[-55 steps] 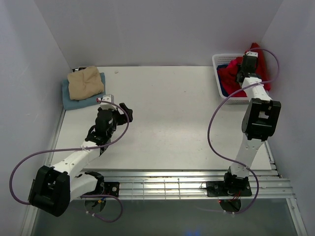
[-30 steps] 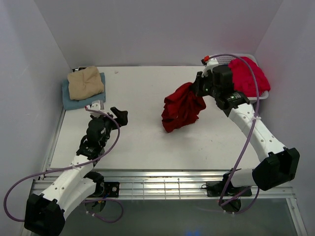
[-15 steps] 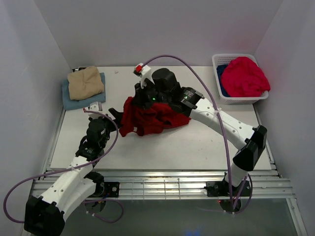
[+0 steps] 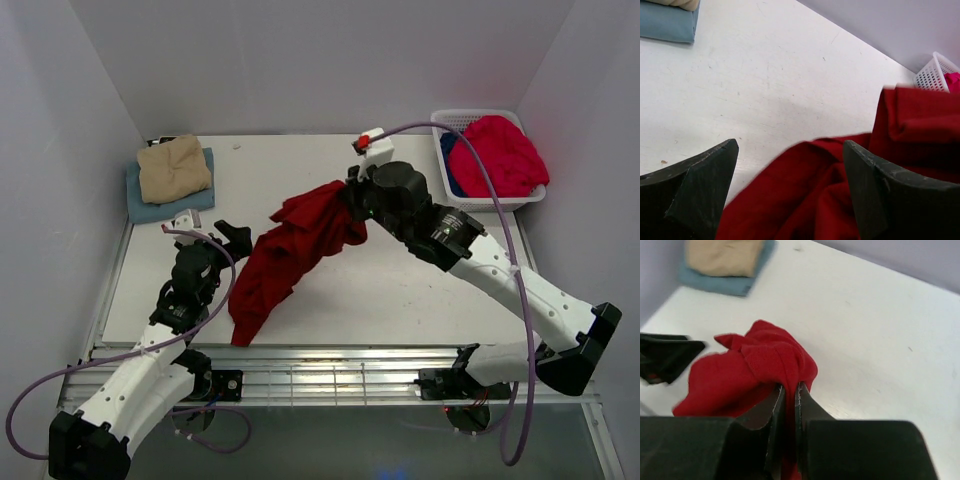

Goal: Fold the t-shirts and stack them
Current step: Move the tshirt to the center of the board, then flatten out the tshirt

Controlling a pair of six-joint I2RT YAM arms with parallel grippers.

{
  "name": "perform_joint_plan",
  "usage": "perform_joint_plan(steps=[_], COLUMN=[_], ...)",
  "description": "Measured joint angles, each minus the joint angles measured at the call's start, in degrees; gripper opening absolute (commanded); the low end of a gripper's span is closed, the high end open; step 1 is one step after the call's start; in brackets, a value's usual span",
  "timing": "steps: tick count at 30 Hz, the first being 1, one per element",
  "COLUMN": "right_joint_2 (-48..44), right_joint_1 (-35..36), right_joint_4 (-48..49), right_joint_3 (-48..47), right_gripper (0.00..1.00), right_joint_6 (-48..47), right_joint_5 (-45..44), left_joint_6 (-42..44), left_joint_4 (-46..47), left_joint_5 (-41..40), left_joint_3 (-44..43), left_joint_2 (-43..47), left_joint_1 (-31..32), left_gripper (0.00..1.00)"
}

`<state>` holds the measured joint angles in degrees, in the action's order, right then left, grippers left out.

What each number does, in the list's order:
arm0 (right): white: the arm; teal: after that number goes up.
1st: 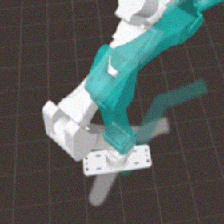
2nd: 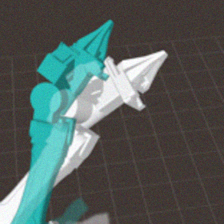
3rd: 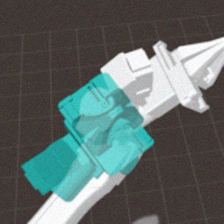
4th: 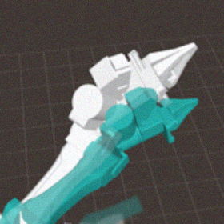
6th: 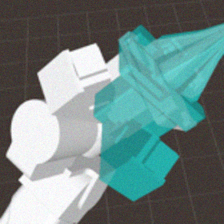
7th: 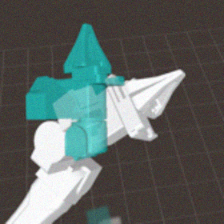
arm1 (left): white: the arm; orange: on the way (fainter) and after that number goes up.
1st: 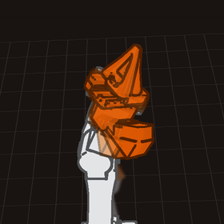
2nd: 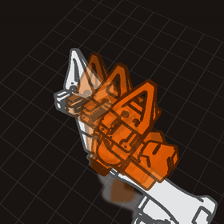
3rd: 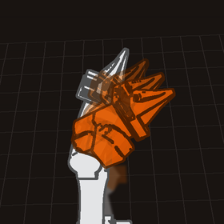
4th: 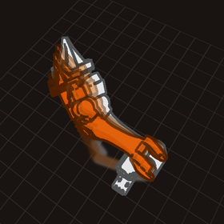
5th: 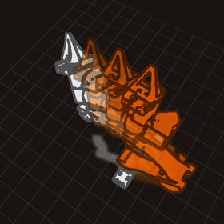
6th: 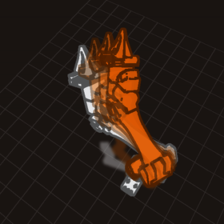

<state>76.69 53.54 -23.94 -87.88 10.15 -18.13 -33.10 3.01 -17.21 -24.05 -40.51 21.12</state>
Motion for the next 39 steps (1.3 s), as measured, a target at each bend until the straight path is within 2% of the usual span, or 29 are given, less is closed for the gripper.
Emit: perform_joint_plan(steps=[6,7,10,12,15,19,24,27,31,34,39], right_joint_2=[-6.45,-6.47,-6.47,-6.45,-6.4,-6.54,-6.36,-2.91,3.65,7.8,10.69], right_joint_1=[-8.72,-10.03,-11.91,-12.02,-11.87,-10.99,-10.54,-10.56,-10.56,-10.54,-10.54], right_joint_4=[-3.43,-5.29,-10.43,-13.27,-12.48,-5.62,4.66,8.9,12.79,15.12,16.28], right_joint_3=[24.55,27.65,33.48,34.32,34.1,34.58,38.29,38.64,38.58,38.58,38.6], right_gripper=[0.08,0.17,0.54,0.57,0.61,0.8,0.8,0.75,0.63,0.57,0.54], right_joint_6=[8.63,10.32,15.19,16.79,16.22,12.07,7.13,5.03,3.63,3.02,3.19], right_joint_5=[-15.02,-17.11,-22.08,-24.35,-24.48,-17.46,-6.8,-2.95,1.75,4.9,7.76], left_joint_6=[0.04,0.04,0.09,0.15,0.26,0.33,0.98,1.09,0.66,0.28,-0.22], left_joint_4=[0.09,0.11,0.22,0.26,0.24,0.17,0.42,-0.11,-1.03,-1.31,-2.62], left_joint_5=[0.72,1.07,2.27,3.15,4.2,5.03,7.1,7.37,7.34,7.34,7.26], left_joint_3=[0.0,0.02,0.02,0.02,0.02,0.31,3.54,6.36,7.34,7.58,7.63], left_joint_2=[-1.05,-1.46,-2.54,-2.84,-3.37,-5.2,-8.41,-8.81,-9.03,-9.03,-8.85], left_joint_1=[0.0,0.0,0.0,0.0,0.28,2.43,5.64,5.75,5.75,6.01,6.21], left_gripper=[0.95,0.95,0.94,0.94,0.94,0.95,0.91,0.91,0.91,0.91,0.91])
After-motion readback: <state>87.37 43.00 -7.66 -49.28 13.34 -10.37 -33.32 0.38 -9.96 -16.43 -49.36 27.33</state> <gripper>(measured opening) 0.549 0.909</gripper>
